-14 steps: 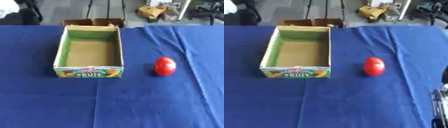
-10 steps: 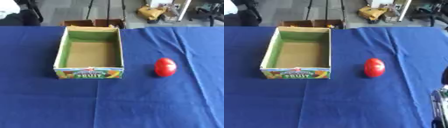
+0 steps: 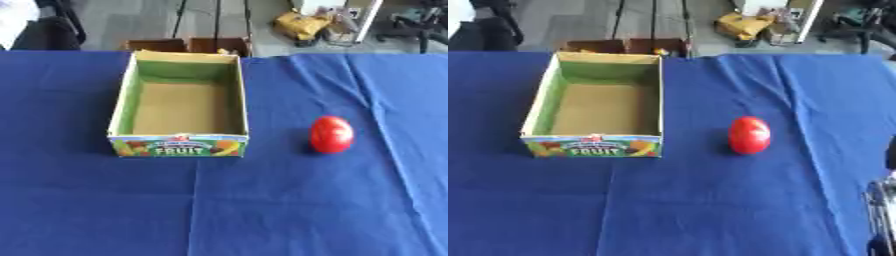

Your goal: Pick up objects on the table and place them in the box.

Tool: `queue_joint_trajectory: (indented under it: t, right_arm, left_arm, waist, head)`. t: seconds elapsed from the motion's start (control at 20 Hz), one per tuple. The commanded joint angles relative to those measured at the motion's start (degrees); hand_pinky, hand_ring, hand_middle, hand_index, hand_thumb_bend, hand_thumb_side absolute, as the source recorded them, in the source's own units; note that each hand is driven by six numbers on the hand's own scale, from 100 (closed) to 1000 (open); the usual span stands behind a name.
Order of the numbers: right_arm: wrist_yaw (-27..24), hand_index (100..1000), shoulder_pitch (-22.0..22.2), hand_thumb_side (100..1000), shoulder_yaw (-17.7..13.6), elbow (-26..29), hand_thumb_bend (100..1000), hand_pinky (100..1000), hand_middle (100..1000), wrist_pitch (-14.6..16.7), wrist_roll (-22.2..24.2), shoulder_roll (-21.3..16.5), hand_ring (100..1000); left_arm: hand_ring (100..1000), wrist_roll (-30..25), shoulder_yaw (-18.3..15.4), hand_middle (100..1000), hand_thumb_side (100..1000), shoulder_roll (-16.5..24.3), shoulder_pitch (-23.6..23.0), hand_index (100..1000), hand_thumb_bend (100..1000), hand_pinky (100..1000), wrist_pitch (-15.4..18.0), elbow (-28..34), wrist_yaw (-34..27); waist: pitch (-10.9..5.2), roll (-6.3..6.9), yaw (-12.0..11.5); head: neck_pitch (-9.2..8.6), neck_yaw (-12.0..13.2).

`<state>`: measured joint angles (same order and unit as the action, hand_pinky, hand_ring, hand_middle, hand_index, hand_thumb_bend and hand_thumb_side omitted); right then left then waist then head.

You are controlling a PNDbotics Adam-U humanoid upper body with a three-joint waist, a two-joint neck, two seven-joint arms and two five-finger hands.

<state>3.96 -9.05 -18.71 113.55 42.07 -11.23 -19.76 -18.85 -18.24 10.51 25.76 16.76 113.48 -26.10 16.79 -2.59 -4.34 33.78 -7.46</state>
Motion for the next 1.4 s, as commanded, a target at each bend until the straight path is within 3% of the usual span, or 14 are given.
queue_joint_trajectory:
  t: [0.05, 0.35, 0.75, 1.0, 1.4]
  right_arm:
    - [8.7, 903, 0.5, 1000, 0.2, 1.0, 230, 745, 802, -3.2, 0.7, -6.6, 857]
    - [22.4, 931, 1.8, 1000, 2.7, 1.0, 326, 751, 837, -10.9, 2.2, -12.7, 883]
    - [32.7, 931, 3.3, 1000, 4.7, 1.0, 428, 729, 848, -17.7, 6.0, -17.4, 879]
    - [36.1, 933, 4.0, 1000, 5.8, 1.0, 469, 721, 853, -19.6, 9.6, -19.4, 883]
    - [36.6, 942, 2.0, 1000, 7.4, 1.0, 505, 719, 858, -24.8, 15.0, -20.9, 894]
  left_arm:
    - [690, -0.1, 0.0, 722, 866, 1.0, 0.7, 876, 100, 718, -0.3, 1.1, 0.1]
    - [689, -0.3, 0.2, 722, 865, 1.0, 0.6, 876, 100, 718, -0.4, 1.1, 0.0]
    - [688, -0.6, 0.4, 723, 865, 1.0, 0.6, 876, 100, 717, -0.5, 1.1, -0.1]
    - [689, -0.7, 0.5, 723, 864, 1.1, 0.7, 876, 100, 717, -0.6, 1.1, -0.2]
    - [689, -0.9, 0.8, 723, 864, 1.0, 0.8, 876, 100, 716, -0.9, 1.1, -0.3]
  waist:
    - [-1.08, -0.07, 0.0]
    - [-1.27, -0.13, -0.1]
    - [-1.13, -0.22, -0.2]
    - [-1.22, -0.36, -0.4]
    - [-1.34, -0.63, -0.5]
  head:
    - [0.15, -0.2]
    - [-0.03, -0.6]
    - [-0.33, -1.0]
    - [-0.46, -1.1]
    - [-0.22, -1.4]
